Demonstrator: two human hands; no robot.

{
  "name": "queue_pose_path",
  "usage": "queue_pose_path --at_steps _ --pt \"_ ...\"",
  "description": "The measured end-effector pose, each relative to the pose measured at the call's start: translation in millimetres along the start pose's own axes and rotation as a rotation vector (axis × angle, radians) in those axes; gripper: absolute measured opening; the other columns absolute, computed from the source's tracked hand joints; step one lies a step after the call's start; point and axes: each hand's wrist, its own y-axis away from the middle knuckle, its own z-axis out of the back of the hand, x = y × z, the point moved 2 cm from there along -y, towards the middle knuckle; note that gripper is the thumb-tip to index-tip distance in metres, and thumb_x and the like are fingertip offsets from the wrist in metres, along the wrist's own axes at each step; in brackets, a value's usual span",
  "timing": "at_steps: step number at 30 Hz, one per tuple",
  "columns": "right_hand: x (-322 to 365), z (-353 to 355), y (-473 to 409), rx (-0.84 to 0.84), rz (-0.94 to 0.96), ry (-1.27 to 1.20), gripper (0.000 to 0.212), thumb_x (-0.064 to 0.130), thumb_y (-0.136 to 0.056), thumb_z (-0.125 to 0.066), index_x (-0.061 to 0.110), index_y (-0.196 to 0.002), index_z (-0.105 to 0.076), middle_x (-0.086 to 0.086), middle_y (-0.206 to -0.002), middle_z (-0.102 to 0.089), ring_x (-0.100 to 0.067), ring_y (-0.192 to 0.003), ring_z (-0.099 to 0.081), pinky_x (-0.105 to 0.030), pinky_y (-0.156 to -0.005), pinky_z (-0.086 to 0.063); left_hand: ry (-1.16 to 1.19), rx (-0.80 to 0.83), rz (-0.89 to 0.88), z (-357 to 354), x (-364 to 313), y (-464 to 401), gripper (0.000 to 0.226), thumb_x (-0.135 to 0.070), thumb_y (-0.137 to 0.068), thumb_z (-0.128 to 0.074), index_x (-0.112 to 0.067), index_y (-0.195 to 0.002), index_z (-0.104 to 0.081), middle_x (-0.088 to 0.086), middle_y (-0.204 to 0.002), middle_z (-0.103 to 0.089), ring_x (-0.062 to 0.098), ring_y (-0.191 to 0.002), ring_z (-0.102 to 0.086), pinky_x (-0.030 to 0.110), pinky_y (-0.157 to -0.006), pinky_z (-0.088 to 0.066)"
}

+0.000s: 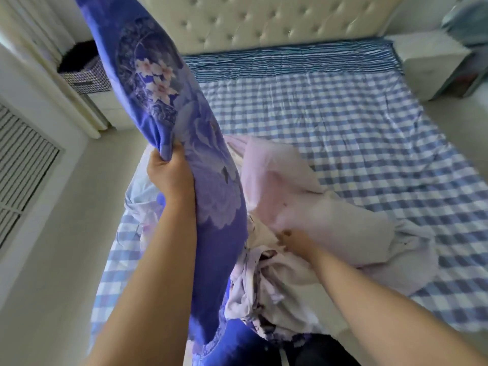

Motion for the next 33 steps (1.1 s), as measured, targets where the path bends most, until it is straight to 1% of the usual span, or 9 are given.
queue_pose_path --at_steps 7,10,12,15,19,23,25,28,33 --pt "-25 47 38 0.055 -0.312 -0.808 0.069 0.085 -0.075 -0.029 0.025 -0.103 -0.050 -0.004 -0.100 -0.053 -0.031 -0.092 -0.056 -0.040 -0.074 -0.051 0.122 0.272 0.140 -99 -6 72 0.026 -0.020 -0.087 -0.063 -0.016 -0.065 -0.049 -0.008 -0.063 -0.045 -0.005 -0.051 -0.038 0.012 -0.056 -0.038" --pt "-65 67 48 -0.053 -0.360 -1.178 0.085 0.091 -0.061 -0.038 0.014 -0.088 -0.061 -0.006 -0.070 -0.062 -0.026 -0.074 -0.059 -0.043 -0.074 -0.054 0.141 0.403 0.291 -156 -4 115 0.020 -0.020 -0.087 -0.062 -0.016 -0.068 -0.055 -0.007 -0.067 -0.053 0.006 -0.064 -0.049 0.019 -0.062 -0.042" --pt "-101 94 54 -0.233 -0.386 -1.307 0.091 0.093 -0.047 -0.048 0.012 -0.086 -0.063 -0.007 -0.066 -0.064 -0.025 -0.073 -0.060 -0.038 -0.069 -0.054 0.147 0.465 0.370 -194 3 145 0.017 -0.020 -0.086 -0.063 -0.017 -0.071 -0.056 -0.006 -0.070 -0.055 0.012 -0.071 -0.051 0.020 -0.064 -0.043" --pt "-169 147 63 -0.573 -0.351 -1.420 0.112 0.090 -0.033 -0.065 0.025 -0.125 -0.056 -0.004 -0.113 -0.066 -0.026 -0.100 -0.063 -0.037 -0.072 -0.056 0.160 0.576 0.550 -254 22 200 0.013 -0.024 -0.086 -0.064 -0.015 -0.095 -0.062 -0.001 -0.089 -0.063 0.016 -0.084 -0.060 0.026 -0.078 -0.047" --pt "-246 242 96 -1.189 -0.239 -1.251 0.099 0.074 -0.065 -0.063 0.011 -0.138 -0.044 -0.009 -0.135 -0.054 -0.024 -0.119 -0.055 -0.037 -0.095 -0.048 0.197 0.851 0.732 -338 51 275 0.055 -0.043 -0.073 -0.071 -0.009 -0.116 -0.065 0.008 -0.113 -0.069 0.024 -0.109 -0.064 0.036 -0.098 -0.047" --pt "-297 326 117 -1.514 -0.261 -0.856 0.059 0.037 -0.092 -0.056 0.008 -0.141 -0.039 -0.012 -0.143 -0.044 -0.026 -0.133 -0.041 -0.033 -0.110 -0.032 0.293 1.054 0.915 -387 78 339 0.032 -0.026 -0.093 -0.058 -0.006 -0.119 -0.061 0.011 -0.110 -0.068 0.023 -0.100 -0.066 0.034 -0.084 -0.055" --pt "-317 345 109 -1.471 -0.394 -0.606 0.057 0.026 -0.095 -0.053 0.005 -0.145 -0.033 -0.016 -0.148 -0.036 -0.030 -0.139 -0.031 -0.037 -0.112 -0.025 0.143 1.138 0.933 -382 96 355 0.015 -0.020 -0.095 -0.056 -0.014 -0.109 -0.059 0.002 -0.089 -0.065 0.015 -0.080 -0.061 0.026 -0.070 -0.052" --pt "-314 338 68 -1.197 -0.447 -0.409 0.062 0.017 -0.092 -0.056 0.001 -0.145 -0.029 -0.020 -0.150 -0.032 -0.033 -0.140 -0.028 -0.040 -0.113 -0.022 -0.159 1.155 0.943 -347 140 350 0.012 -0.018 -0.096 -0.051 -0.027 -0.105 -0.051 -0.005 -0.083 -0.053 0.013 -0.079 -0.048 0.031 -0.080 -0.037" --pt "-244 239 -18 -0.523 -0.292 -0.257 0.030 0.022 -0.084 -0.060 0.006 -0.110 -0.059 -0.021 -0.111 -0.058 -0.029 -0.107 -0.056 -0.031 -0.084 -0.037 -0.486 0.793 0.898 -244 204 282 0.016 -0.017 -0.083 -0.061 -0.025 -0.075 -0.049 0.002 -0.080 -0.049 0.017 -0.076 -0.046 0.031 -0.064 -0.042"
